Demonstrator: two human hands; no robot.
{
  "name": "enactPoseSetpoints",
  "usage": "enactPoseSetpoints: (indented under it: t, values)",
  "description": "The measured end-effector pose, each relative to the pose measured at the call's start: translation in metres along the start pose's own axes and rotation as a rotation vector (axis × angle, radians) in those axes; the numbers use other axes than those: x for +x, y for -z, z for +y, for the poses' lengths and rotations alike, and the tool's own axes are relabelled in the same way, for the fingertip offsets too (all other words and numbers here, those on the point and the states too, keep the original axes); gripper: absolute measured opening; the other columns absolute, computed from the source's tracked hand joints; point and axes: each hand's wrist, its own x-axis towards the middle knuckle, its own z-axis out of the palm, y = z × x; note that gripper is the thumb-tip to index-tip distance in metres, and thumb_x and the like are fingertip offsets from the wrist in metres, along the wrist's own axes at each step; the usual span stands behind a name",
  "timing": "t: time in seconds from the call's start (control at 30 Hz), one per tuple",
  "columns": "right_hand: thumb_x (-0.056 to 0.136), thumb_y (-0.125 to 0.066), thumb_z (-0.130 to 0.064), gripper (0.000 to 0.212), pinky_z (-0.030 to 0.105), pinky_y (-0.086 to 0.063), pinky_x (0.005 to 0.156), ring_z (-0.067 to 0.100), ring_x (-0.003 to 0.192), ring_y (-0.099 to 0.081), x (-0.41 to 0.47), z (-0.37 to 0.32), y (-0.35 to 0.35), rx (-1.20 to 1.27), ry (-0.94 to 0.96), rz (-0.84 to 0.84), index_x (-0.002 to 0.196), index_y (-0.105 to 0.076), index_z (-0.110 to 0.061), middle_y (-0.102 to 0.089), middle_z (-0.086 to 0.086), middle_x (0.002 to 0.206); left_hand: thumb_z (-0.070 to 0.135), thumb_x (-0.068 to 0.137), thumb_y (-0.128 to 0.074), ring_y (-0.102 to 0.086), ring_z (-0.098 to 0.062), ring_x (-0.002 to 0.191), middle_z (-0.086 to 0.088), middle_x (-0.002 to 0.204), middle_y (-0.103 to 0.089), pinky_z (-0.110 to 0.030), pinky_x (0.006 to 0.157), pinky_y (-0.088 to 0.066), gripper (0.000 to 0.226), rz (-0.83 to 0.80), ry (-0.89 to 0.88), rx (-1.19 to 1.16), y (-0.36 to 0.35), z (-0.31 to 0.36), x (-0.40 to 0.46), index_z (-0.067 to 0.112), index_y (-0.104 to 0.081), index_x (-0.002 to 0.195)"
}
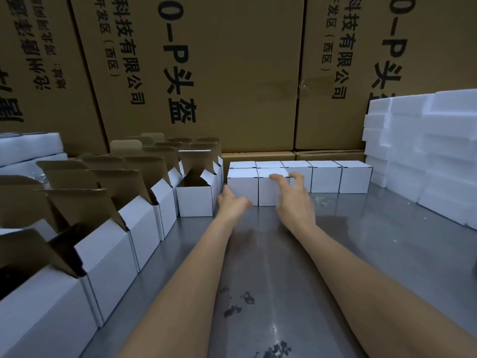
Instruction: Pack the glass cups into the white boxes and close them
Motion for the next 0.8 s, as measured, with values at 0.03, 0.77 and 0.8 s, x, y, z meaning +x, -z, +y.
enactPoseSetpoints:
  t: [0.03,0.77,0.8]
  values:
    - [0.087,-0.044,0.005,0.063,0.031,-0.035,0.069,0.03,0.105,-0.052,0.0,0.0,0.0,-0.007,0.014,0.001,0.137,-0.04,-0.034,-0.023,0.008,0.148,0.016,0.085,-0.065,-0.035,-0.03,0.135,-0.008,0.151,-0.029,-0.046,0.109,-0.036,0.076,-0.003,0.001,-0.004,0.0,0.0,0.0,0.015,-0.022,0.148]
    - [0.09,-0.045,-0.017,0.03,0.034,-0.041,0.079,0.03,0.114,-0.051,-0.073,-0.012,0.048,-0.211,-0.081,-0.193,0.119,-0.048,-0.01,-0.056,0.011,0.122,-0.012,0.084,-0.046,-0.057,-0.015,0.11,-0.002,0.116,-0.063,-0.019,0.087,-0.04,0.042,-0.075,-0.291,0.051,-0.001,-0.014,-0.082,0.016,-0.064,0.111]
    - [0.091,-0.044,-0.017,0.03,0.035,-0.042,0.082,0.03,0.116,-0.049,-0.082,-0.014,0.054,-0.216,-0.08,-0.199,0.12,-0.049,-0.01,-0.056,0.011,0.123,-0.013,0.083,-0.045,-0.06,-0.018,0.107,-0.002,0.107,-0.066,-0.021,0.087,-0.043,0.04,-0.075,-0.3,0.026,0.001,-0.014,-0.093,0.016,-0.066,0.102]
